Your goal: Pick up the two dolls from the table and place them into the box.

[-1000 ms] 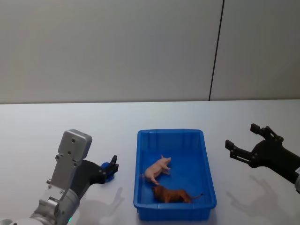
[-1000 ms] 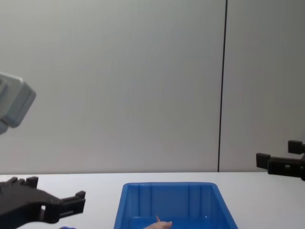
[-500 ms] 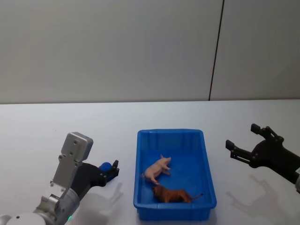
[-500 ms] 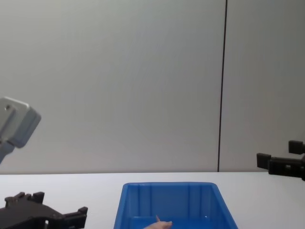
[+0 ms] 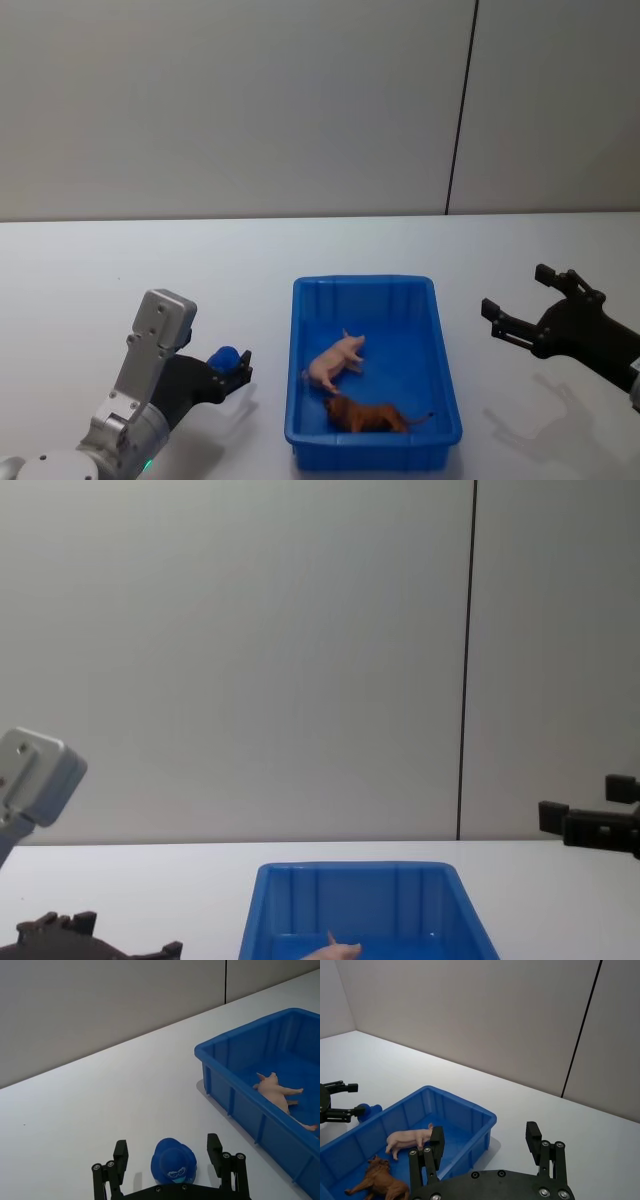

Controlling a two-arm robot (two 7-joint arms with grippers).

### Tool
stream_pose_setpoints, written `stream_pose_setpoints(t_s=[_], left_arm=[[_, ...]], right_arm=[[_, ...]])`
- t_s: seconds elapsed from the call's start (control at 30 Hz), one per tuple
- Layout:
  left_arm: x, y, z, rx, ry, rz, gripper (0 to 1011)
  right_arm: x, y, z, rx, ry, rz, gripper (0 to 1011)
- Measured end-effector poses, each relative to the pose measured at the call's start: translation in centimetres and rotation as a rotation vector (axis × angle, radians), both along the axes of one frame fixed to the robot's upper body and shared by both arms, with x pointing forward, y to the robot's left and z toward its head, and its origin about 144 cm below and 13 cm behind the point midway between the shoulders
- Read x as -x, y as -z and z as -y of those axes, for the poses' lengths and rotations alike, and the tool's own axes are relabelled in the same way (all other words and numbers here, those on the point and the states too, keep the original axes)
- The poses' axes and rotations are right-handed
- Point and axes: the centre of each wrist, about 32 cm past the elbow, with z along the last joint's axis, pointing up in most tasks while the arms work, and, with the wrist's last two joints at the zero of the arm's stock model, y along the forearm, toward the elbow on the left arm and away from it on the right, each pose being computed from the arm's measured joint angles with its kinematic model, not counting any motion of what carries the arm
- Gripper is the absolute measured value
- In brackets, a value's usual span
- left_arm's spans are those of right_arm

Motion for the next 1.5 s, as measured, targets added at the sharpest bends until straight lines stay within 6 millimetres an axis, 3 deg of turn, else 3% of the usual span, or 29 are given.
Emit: stream_pose_setpoints(t_s=[0.33,0.53,0.63,0.83,0.97,1.23,1.5], left_arm=[[-0.8,1.2,-0.5,0.002,0.014,-0.027,994],[-1.2,1.7,-0.8,-0.003,0.026,-0.045,883],[-1.5,1.9,-0.9,-0.009,0.034,-0.056,757],[-1.7,2.0,-1.1,-0.014,0.043,-0.066,599],[-1.8,2.0,-1.2,-0.018,0.048,-0.071,553],[-2.0,1.6,-1.4,-0.032,0.049,-0.062,501],[-2.3,-0.5,-1.6,-0.049,0.056,0.009,442]], right_arm=[[0.0,0.0,0.0,0.000,0.000,0.000,1001],[0.0,0.0,0.0,0.000,0.000,0.000,1001],[0.0,0.0,0.0,0.000,0.000,0.000,1001],[0.0,0.0,0.0,0.000,0.000,0.000,1001],[0.0,0.0,0.0,0.000,0.000,0.000,1001],[0.0,0.0,0.0,0.000,0.000,0.000,1001],[0.0,0.0,0.0,0.000,0.000,0.000,1001]])
